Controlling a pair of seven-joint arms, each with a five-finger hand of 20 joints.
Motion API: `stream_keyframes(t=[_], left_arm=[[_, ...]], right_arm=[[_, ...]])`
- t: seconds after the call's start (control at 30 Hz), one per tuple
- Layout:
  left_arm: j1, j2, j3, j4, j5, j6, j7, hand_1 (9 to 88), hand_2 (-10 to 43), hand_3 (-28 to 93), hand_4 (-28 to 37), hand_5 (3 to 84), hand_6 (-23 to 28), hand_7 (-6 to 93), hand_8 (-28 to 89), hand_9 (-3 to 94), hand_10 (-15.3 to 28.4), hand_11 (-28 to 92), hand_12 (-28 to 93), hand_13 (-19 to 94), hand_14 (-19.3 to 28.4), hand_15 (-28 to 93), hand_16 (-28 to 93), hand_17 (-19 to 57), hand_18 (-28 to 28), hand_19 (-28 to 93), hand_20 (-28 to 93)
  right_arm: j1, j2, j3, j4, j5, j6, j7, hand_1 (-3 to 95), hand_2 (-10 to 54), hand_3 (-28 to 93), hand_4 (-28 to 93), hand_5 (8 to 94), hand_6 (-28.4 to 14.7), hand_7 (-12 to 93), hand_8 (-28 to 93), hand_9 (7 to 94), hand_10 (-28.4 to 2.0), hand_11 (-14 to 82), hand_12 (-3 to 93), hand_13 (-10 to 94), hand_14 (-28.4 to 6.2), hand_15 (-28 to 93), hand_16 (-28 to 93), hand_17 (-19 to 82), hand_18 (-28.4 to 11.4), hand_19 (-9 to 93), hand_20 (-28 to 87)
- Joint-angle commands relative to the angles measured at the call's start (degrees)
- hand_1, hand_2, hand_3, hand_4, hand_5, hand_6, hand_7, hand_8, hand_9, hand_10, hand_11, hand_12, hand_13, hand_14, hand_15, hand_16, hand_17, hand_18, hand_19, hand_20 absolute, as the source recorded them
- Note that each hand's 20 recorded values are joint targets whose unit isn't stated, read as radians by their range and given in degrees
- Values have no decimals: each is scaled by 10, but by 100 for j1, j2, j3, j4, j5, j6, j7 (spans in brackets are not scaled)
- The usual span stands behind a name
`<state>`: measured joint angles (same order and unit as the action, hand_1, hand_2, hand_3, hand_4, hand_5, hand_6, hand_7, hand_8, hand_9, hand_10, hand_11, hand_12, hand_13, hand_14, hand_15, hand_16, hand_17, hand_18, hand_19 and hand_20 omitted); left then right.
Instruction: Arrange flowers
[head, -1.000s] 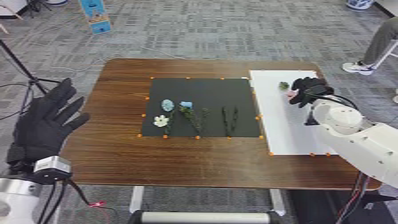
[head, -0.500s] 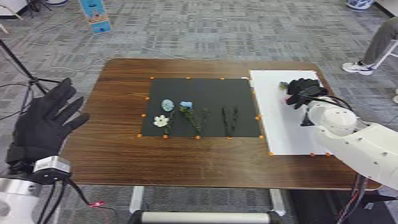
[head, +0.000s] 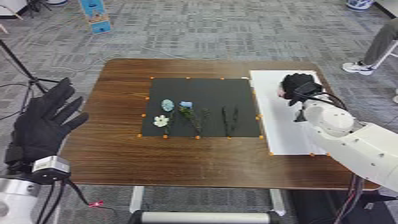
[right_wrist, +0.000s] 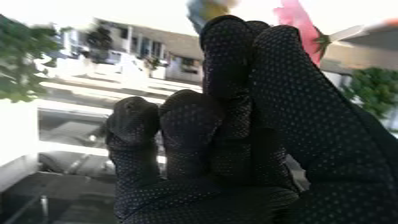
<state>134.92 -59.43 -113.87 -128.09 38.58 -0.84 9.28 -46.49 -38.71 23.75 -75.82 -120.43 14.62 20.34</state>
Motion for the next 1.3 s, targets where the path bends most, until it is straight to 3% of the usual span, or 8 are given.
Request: stream_keyframes(t=[0.03, 0.2, 0.53, 0.8, 1.0, 1.3], left_arm=[[91, -30, -37, -68, -7, 34, -9, 246, -81, 591, -283, 222, 13, 139, -77, 171, 78, 75, 210, 133, 121, 63, 68, -153, 220, 347, 62], [65, -12, -49, -52, -7, -14, -2, 246, -81, 589, -283, 222, 14, 139, -78, 170, 78, 74, 210, 132, 122, 63, 69, -153, 220, 347, 62], [63, -30, -9, -53, -14, 12, -21, 249, -84, 579, -283, 217, 14, 136, -75, 166, 77, 65, 214, 128, 122, 54, 72, -154, 229, 348, 59], [25, -5, 0, -38, -18, 18, -59, 247, -86, 581, -283, 217, 15, 135, -74, 166, 76, 61, 219, 129, 122, 51, 75, -154, 229, 348, 57], [-71, 38, 32, 11, -17, 24, -94, 246, -85, 581, -283, 216, 16, 132, -73, 166, 77, 60, 220, 129, 122, 50, 75, -155, 231, 349, 56], [-38, 21, 31, -10, -18, -4, -77, 246, -86, 583, -283, 215, 16, 131, -72, 166, 77, 59, 220, 128, 122, 46, 77, -155, 231, 348, 56]], right_arm=[[112, -221, 132, -648, -157, 321, -406, 526, -95, 789, -283, 712, 40, 480, -1, 828, -54, 255, 450, 655, -50, 779, 378, 344, -192, 879, 585], [680, -758, -330, -456, -76, -9, -734, 526, -95, 789, -283, 715, 41, 478, 1, 830, -53, 253, 447, 657, -52, 780, 380, 345, -191, 882, 586], [1491, -1442, -1431, -517, -10, -55, -965, 524, -95, 792, -283, 721, 40, 471, 1, 834, -51, 251, 446, 661, -52, 784, 376, 348, -190, 886, 586], [1509, -1638, -1713, -729, -142, -348, -1061, 522, -95, 792, -283, 722, 41, 470, 1, 836, -50, 251, 448, 663, -51, 784, 375, 348, -190, 886, 586], [1549, -1848, -2048, -502, -365, -440, -1061, 521, -95, 791, -283, 721, 42, 471, 0, 837, -50, 249, 447, 664, -50, 786, 371, 350, -190, 887, 586], [1540, -2065, -2176, -246, -445, -425, -815, 520, -95, 792, -283, 724, 44, 470, -5, 839, -47, 250, 445, 667, -52, 788, 366, 352, -191, 889, 584]])
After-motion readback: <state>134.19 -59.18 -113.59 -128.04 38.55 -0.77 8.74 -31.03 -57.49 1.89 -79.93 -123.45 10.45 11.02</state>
